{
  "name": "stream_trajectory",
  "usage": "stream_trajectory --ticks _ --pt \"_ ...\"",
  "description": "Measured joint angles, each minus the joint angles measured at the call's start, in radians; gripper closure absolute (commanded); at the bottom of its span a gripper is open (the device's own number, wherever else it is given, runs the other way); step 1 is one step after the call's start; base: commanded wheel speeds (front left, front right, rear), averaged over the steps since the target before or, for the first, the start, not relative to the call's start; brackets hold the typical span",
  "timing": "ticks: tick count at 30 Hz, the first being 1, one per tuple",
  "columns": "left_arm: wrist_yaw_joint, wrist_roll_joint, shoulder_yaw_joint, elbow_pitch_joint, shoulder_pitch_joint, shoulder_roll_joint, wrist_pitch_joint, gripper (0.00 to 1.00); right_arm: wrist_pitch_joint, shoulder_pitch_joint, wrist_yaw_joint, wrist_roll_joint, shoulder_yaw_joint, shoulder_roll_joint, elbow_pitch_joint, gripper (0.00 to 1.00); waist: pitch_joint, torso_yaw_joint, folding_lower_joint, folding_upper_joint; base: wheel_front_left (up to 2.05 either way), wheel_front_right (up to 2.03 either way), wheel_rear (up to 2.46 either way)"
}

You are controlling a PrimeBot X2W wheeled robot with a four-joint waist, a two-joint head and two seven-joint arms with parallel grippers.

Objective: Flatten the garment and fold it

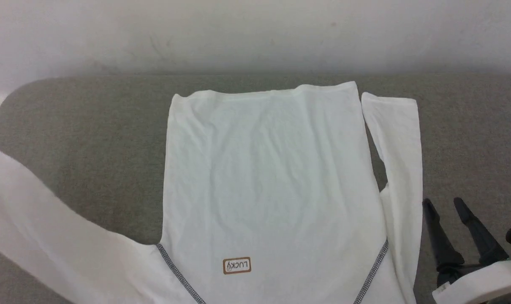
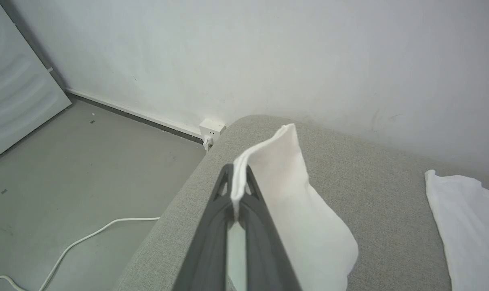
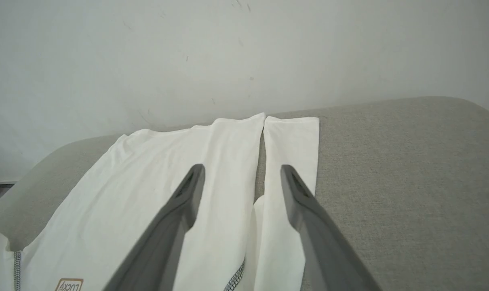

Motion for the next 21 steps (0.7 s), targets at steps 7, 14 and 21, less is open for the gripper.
stream_trajectory --ticks 7,14,21 --pt "0.003 0.001 -0.016 -0.198 0.09 0.009 0.028 1.0 0.0 0.017 0.0 0.0 -0.013 0.005 -0.005 0.0 -0.049 0.012 0.0 0.0 0.0 0.0 0.0" --pt "-0.018 0.043 -0.21 -0.388 0.1 -0.061 0.077 1.0 0.001 0.019 0.0 0.0 -0.018 0.009 -0.012 0.0 -0.052 -0.014 0.0001 0.0 0.0 0.0 0.0" --pt "-0.057 0.082 -0.476 -0.437 -0.011 -0.264 0.108 1.0 0.0 0.016 0.0 0.0 -0.043 0.012 -0.011 0.0 -0.047 -0.048 0.0002 0.0 0.0 0.0 0.0"
